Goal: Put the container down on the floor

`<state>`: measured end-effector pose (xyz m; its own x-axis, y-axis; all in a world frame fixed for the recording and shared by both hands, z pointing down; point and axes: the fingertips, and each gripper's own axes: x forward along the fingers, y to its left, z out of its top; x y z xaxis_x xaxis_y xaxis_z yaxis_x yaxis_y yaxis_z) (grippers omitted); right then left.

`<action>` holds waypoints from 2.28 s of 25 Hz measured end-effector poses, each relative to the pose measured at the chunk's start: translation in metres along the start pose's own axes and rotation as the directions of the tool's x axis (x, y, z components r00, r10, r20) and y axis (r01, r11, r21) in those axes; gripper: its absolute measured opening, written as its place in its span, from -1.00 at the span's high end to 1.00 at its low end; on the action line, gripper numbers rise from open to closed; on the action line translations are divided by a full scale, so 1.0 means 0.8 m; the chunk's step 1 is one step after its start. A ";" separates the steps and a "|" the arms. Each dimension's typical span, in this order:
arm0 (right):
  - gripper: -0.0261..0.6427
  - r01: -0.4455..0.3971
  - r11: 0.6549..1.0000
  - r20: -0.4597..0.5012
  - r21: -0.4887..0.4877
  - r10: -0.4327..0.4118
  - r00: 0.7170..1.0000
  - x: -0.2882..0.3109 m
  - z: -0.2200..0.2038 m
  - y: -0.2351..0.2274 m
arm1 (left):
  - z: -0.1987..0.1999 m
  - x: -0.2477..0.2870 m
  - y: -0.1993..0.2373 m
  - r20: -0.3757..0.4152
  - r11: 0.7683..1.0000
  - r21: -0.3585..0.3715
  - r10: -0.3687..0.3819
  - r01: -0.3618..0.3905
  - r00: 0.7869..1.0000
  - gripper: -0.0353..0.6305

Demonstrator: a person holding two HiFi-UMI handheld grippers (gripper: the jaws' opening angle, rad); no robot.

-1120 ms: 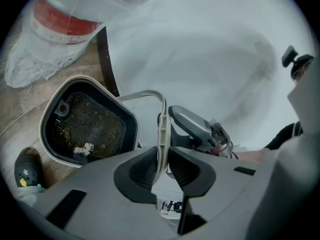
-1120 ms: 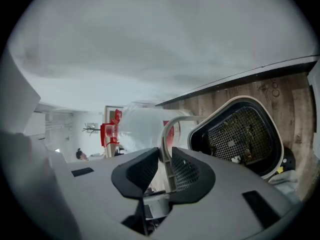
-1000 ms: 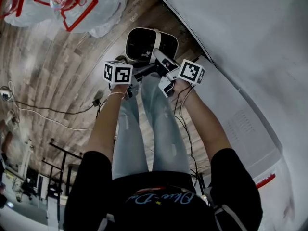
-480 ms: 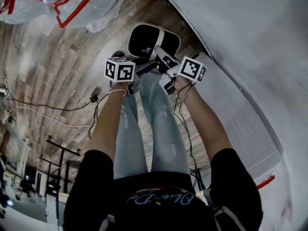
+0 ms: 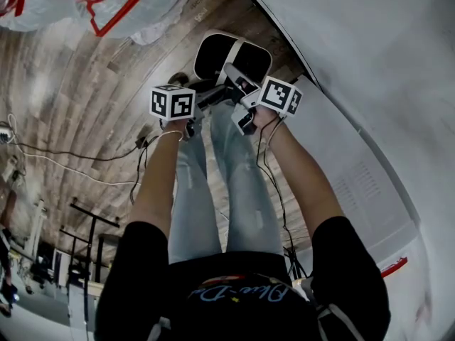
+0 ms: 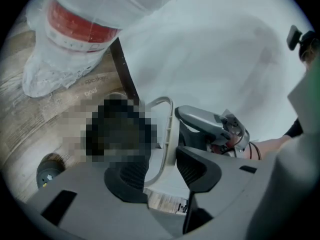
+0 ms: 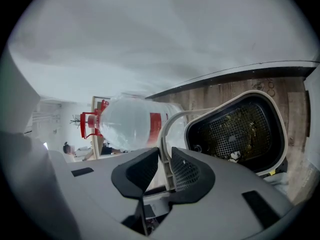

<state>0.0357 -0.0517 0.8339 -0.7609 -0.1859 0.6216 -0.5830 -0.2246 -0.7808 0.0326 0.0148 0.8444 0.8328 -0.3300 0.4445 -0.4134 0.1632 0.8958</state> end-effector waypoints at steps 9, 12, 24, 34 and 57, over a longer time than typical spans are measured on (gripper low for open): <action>0.72 0.034 0.999 -0.042 -0.034 -0.036 0.998 0.034 -0.008 0.007 | 0.004 -0.029 0.031 0.022 0.999 -0.014 0.046 -0.045 0.999 0.36; 0.72 0.042 0.998 -0.056 -0.051 -0.045 0.997 0.045 -0.011 0.008 | 0.004 -0.037 0.043 0.020 0.998 -0.012 0.063 -0.063 0.998 0.35; 0.72 0.019 0.996 -0.091 -0.091 -0.027 0.995 0.064 -0.018 0.013 | 0.005 -0.050 0.070 0.064 0.990 -0.073 0.122 -0.117 0.990 0.41; 0.70 -0.020 0.994 -0.093 -0.108 0.010 0.996 0.053 -0.018 0.013 | 0.005 -0.057 0.115 0.045 0.963 -0.051 0.267 -0.264 0.963 0.53; 0.72 0.025 0.988 0.004 -0.154 -0.025 1.000 0.009 0.006 -0.002 | -0.013 -0.063 0.128 -0.066 0.913 0.014 0.408 -0.408 0.911 0.38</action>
<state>0.0323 -0.0569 0.8399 -0.7449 -0.1839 0.6413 -0.6391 -0.0794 -0.7650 -0.0480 0.0581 0.9135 0.6142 -0.1722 0.7701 -0.7221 0.2709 0.6365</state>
